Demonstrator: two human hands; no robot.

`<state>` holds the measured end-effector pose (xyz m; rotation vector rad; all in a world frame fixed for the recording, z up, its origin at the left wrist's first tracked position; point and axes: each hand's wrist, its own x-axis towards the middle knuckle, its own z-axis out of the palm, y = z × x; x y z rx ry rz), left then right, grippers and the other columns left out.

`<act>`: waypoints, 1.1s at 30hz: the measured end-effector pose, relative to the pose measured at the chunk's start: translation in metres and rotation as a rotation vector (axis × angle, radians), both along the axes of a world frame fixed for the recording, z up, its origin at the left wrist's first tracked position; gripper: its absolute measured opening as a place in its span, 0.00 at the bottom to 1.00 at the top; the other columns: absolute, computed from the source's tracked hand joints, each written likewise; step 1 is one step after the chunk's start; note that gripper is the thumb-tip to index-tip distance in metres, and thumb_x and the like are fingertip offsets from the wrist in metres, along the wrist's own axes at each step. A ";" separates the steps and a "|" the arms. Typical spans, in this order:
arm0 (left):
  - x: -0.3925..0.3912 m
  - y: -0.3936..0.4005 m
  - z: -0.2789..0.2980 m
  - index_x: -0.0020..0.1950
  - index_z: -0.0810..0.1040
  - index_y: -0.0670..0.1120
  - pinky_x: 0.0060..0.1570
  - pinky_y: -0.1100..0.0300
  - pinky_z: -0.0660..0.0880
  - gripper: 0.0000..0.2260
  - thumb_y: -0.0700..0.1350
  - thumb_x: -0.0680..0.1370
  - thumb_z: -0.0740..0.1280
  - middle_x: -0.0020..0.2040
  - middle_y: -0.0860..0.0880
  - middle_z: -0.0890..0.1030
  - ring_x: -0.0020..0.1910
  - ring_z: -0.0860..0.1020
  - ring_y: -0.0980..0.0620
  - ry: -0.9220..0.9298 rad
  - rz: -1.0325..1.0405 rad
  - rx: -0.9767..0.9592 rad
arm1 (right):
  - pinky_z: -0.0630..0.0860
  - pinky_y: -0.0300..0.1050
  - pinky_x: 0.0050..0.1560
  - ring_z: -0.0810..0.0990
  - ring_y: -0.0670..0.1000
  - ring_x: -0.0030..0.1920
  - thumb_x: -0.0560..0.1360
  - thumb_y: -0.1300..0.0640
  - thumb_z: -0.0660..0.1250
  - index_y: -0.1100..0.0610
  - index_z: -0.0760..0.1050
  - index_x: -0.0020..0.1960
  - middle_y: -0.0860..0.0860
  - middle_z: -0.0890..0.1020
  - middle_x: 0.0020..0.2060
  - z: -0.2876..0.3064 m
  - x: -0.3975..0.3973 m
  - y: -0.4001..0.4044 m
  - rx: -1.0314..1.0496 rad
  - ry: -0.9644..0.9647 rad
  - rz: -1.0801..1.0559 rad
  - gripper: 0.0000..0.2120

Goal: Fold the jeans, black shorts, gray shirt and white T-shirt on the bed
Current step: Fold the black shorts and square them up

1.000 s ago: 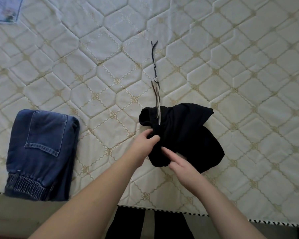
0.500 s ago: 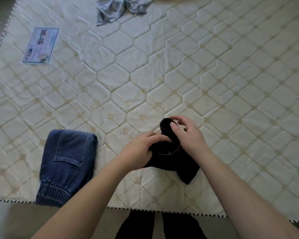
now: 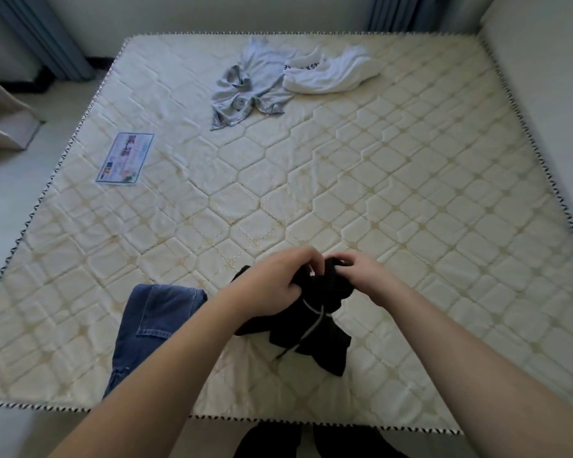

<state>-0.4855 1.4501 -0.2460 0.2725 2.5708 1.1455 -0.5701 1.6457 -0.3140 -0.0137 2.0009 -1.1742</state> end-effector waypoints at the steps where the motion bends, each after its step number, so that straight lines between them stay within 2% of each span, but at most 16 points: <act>1: -0.001 -0.003 0.008 0.54 0.71 0.58 0.46 0.75 0.66 0.22 0.35 0.67 0.59 0.49 0.62 0.75 0.50 0.73 0.66 0.007 0.009 -0.008 | 0.76 0.43 0.43 0.82 0.52 0.45 0.74 0.63 0.65 0.53 0.81 0.52 0.54 0.85 0.44 0.010 0.000 -0.001 0.028 0.049 -0.009 0.11; 4: -0.005 -0.018 0.027 0.56 0.69 0.59 0.49 0.75 0.66 0.23 0.36 0.68 0.62 0.53 0.65 0.69 0.52 0.71 0.68 0.010 0.027 -0.065 | 0.72 0.33 0.33 0.80 0.49 0.39 0.73 0.59 0.65 0.52 0.79 0.45 0.49 0.82 0.38 0.043 -0.006 0.005 0.173 0.245 -0.019 0.05; 6: -0.009 -0.027 0.037 0.57 0.68 0.58 0.55 0.67 0.69 0.22 0.37 0.69 0.64 0.58 0.60 0.66 0.56 0.71 0.62 0.012 0.041 -0.109 | 0.68 0.28 0.26 0.80 0.44 0.33 0.72 0.58 0.65 0.51 0.76 0.43 0.48 0.81 0.36 0.067 -0.014 0.014 0.230 0.337 -0.051 0.03; 8: -0.013 -0.035 0.047 0.60 0.68 0.55 0.58 0.58 0.72 0.22 0.38 0.69 0.65 0.60 0.56 0.64 0.58 0.73 0.54 0.040 0.060 -0.163 | 0.73 0.33 0.28 0.82 0.45 0.28 0.72 0.60 0.64 0.54 0.76 0.46 0.51 0.82 0.38 0.088 -0.020 0.023 0.237 0.359 -0.092 0.04; 9: -0.014 -0.038 0.054 0.61 0.68 0.54 0.58 0.56 0.72 0.23 0.38 0.69 0.66 0.61 0.55 0.64 0.57 0.74 0.52 0.056 0.068 -0.185 | 0.75 0.37 0.28 0.82 0.47 0.27 0.73 0.62 0.62 0.55 0.75 0.47 0.53 0.83 0.40 0.101 -0.021 0.027 0.221 0.358 -0.119 0.05; 12: -0.021 -0.050 0.077 0.64 0.66 0.52 0.57 0.57 0.71 0.24 0.38 0.70 0.66 0.60 0.51 0.69 0.58 0.73 0.50 0.069 0.063 -0.256 | 0.75 0.39 0.24 0.80 0.50 0.23 0.73 0.68 0.56 0.54 0.76 0.46 0.52 0.81 0.46 0.137 -0.024 0.035 0.155 0.369 -0.160 0.14; 14: -0.030 -0.057 0.094 0.67 0.64 0.53 0.56 0.55 0.72 0.25 0.40 0.71 0.65 0.59 0.51 0.73 0.57 0.74 0.48 0.033 0.045 -0.319 | 0.75 0.39 0.24 0.79 0.49 0.23 0.72 0.69 0.53 0.52 0.78 0.44 0.52 0.81 0.45 0.162 -0.026 0.037 0.126 0.377 -0.167 0.19; 17: -0.044 -0.065 0.120 0.67 0.64 0.55 0.55 0.47 0.75 0.23 0.42 0.74 0.63 0.58 0.48 0.76 0.55 0.76 0.46 0.000 -0.015 -0.436 | 0.76 0.37 0.25 0.80 0.47 0.24 0.73 0.69 0.53 0.51 0.81 0.43 0.52 0.81 0.41 0.199 -0.028 0.041 0.078 0.439 -0.194 0.20; 21: -0.062 -0.075 0.152 0.68 0.70 0.51 0.55 0.52 0.73 0.19 0.45 0.77 0.62 0.60 0.45 0.76 0.54 0.74 0.47 0.012 -0.161 -0.603 | 0.79 0.38 0.34 0.82 0.47 0.30 0.74 0.70 0.54 0.51 0.83 0.45 0.51 0.83 0.45 0.239 -0.033 0.050 0.016 0.494 -0.158 0.22; 24: -0.071 -0.082 0.177 0.68 0.69 0.53 0.49 0.56 0.69 0.18 0.44 0.78 0.60 0.59 0.48 0.77 0.50 0.72 0.51 0.060 -0.200 -0.614 | 0.79 0.38 0.35 0.83 0.48 0.33 0.75 0.71 0.53 0.50 0.84 0.45 0.46 0.82 0.52 0.269 -0.032 0.056 -0.042 0.601 -0.109 0.24; 26: -0.076 -0.086 0.195 0.69 0.68 0.56 0.51 0.57 0.67 0.18 0.43 0.79 0.59 0.59 0.52 0.76 0.51 0.72 0.53 0.114 -0.223 -0.609 | 0.79 0.40 0.36 0.83 0.50 0.33 0.76 0.72 0.53 0.53 0.84 0.45 0.44 0.79 0.56 0.287 -0.032 0.060 -0.074 0.681 -0.083 0.24; 30: -0.083 -0.094 0.235 0.68 0.71 0.60 0.52 0.60 0.65 0.18 0.44 0.80 0.63 0.52 0.59 0.74 0.51 0.72 0.56 0.251 -0.183 -0.564 | 0.81 0.43 0.42 0.83 0.54 0.38 0.76 0.75 0.53 0.57 0.84 0.47 0.50 0.79 0.58 0.312 -0.033 0.064 -0.088 0.816 -0.025 0.24; 31: -0.084 -0.095 0.244 0.67 0.73 0.60 0.51 0.61 0.64 0.18 0.45 0.80 0.64 0.51 0.61 0.74 0.51 0.71 0.57 0.277 -0.163 -0.541 | 0.81 0.41 0.44 0.84 0.54 0.39 0.76 0.75 0.53 0.55 0.83 0.49 0.52 0.80 0.58 0.315 -0.033 0.064 -0.067 0.856 -0.002 0.24; 33: -0.087 -0.095 0.260 0.65 0.75 0.57 0.50 0.62 0.64 0.16 0.45 0.79 0.66 0.52 0.60 0.76 0.51 0.72 0.57 0.327 -0.146 -0.495 | 0.78 0.33 0.43 0.84 0.46 0.38 0.78 0.72 0.55 0.52 0.81 0.53 0.52 0.80 0.56 0.322 -0.035 0.067 -0.009 0.916 0.037 0.21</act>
